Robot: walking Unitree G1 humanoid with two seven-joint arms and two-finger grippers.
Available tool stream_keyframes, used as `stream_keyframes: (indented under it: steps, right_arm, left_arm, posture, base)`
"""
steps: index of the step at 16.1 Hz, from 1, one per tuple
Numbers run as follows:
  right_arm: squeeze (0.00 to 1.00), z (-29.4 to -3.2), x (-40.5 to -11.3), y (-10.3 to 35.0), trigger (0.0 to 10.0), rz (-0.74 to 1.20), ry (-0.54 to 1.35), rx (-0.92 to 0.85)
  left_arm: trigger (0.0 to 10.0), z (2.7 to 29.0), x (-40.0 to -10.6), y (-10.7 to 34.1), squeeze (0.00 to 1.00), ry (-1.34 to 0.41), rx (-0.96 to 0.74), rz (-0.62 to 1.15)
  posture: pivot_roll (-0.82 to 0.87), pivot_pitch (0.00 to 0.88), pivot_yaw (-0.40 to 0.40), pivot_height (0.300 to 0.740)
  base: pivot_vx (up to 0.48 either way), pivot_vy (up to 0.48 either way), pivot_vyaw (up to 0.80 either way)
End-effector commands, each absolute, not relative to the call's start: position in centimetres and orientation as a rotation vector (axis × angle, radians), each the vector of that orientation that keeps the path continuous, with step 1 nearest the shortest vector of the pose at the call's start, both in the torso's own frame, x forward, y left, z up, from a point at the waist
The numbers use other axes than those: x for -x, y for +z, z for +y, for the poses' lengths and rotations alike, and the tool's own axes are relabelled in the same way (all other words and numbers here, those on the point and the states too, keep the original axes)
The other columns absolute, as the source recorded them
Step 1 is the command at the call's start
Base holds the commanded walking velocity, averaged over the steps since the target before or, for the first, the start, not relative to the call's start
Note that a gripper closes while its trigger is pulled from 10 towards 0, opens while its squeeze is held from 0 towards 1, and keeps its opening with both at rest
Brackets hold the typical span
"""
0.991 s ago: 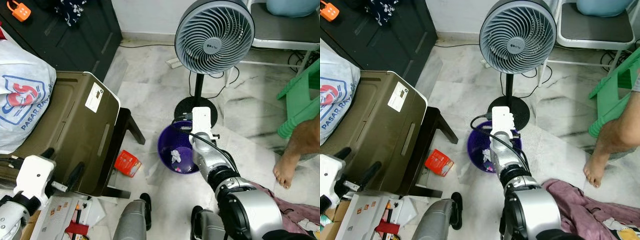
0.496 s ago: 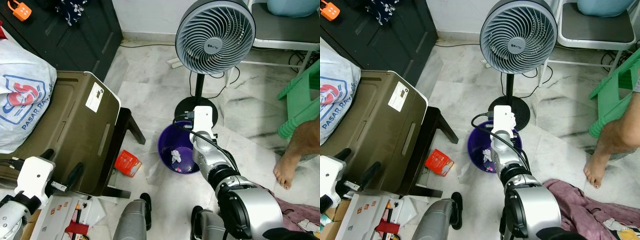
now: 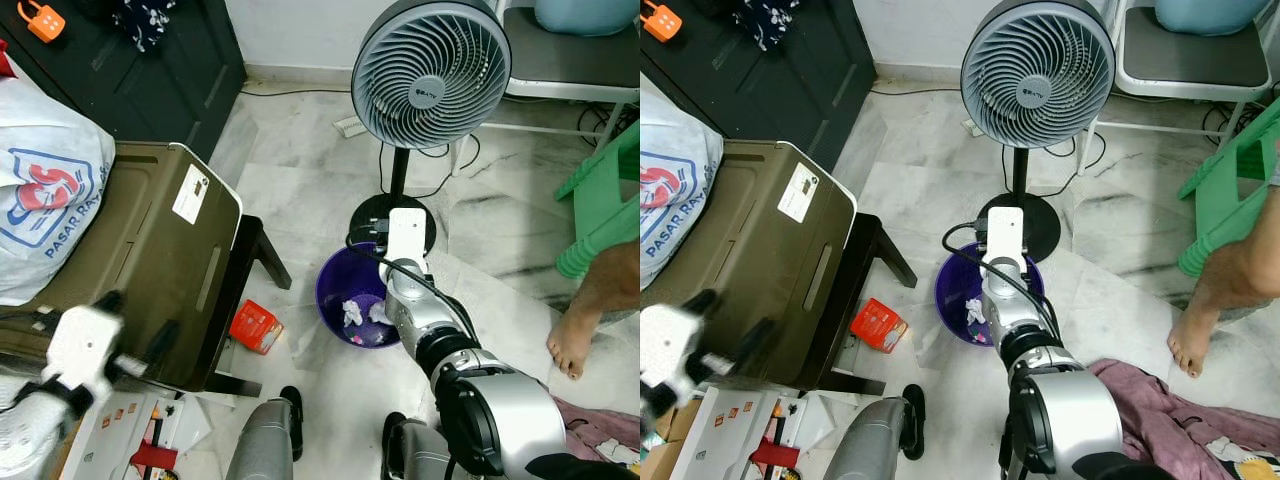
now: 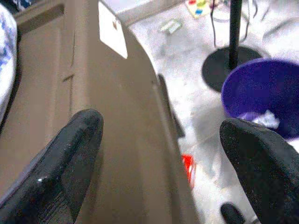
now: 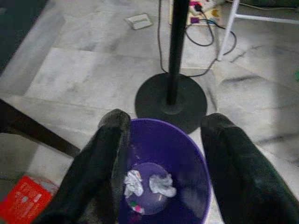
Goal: Clean up the room
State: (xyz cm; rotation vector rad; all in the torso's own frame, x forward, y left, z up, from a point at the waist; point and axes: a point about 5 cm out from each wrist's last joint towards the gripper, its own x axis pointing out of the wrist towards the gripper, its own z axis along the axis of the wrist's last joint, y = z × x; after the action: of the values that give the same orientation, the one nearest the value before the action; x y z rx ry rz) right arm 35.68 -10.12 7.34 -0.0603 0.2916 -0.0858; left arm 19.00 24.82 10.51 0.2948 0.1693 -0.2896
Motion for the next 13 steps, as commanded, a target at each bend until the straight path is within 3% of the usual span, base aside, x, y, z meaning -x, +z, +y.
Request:
stream_keyframes:
  steps: [1, 3, 6, 8, 11, 13]
  right_arm:
    - [1.00, -9.4, -35.9, 7.8, 10.0, 0.281, -0.049, 0.043]
    - [1.00, -9.8, -36.1, 8.0, 10.0, 0.268, -0.042, 0.047]
    - [1.00, -11.3, -36.3, 9.2, 10.0, 0.178, -0.006, 0.023]
    - [1.00, -12.1, -35.0, 9.5, 10.0, 0.125, 0.020, 0.036]
    - [1.00, -12.4, -30.8, 10.1, 10.0, 0.051, 0.092, 0.023]
    - [1.00, -12.7, -29.8, 10.2, 10.0, 0.029, 0.077, -0.010]
  left_arm:
    - [10.0, 24.0, -19.4, 10.8, 0.00, -0.287, -0.292, 0.158]
    - [10.0, 23.0, -20.1, 11.1, 0.00, -0.290, -0.275, 0.131]
    - [10.0, 18.6, -22.6, 12.4, 0.00, -0.322, -0.160, 0.033]
    - [10.0, 16.9, -23.4, 12.8, 0.00, -0.328, -0.138, -0.005]
    - [10.0, 15.0, -25.1, 12.6, 0.00, -0.341, -0.126, -0.033]
    - [10.0, 14.8, -25.7, 12.8, 0.00, -0.327, -0.117, -0.050]
  posture:
    - [0.33, 0.224, 0.137, 0.740]
    - [0.30, 0.210, 0.130, 0.740]
    - [0.19, 0.139, 0.101, 0.740]
    - [0.14, 0.109, 0.097, 0.740]
    - [0.07, 0.028, 0.088, 0.740]
    - [0.06, 0.000, 0.081, 0.740]
  base:
    - [0.000, 0.000, 0.00]
    - [0.000, 0.000, 0.00]
    - [0.000, 0.000, 0.00]
    - [0.000, 0.000, 0.00]
    - [0.000, 0.000, 0.00]
    - [0.000, 0.000, 0.00]
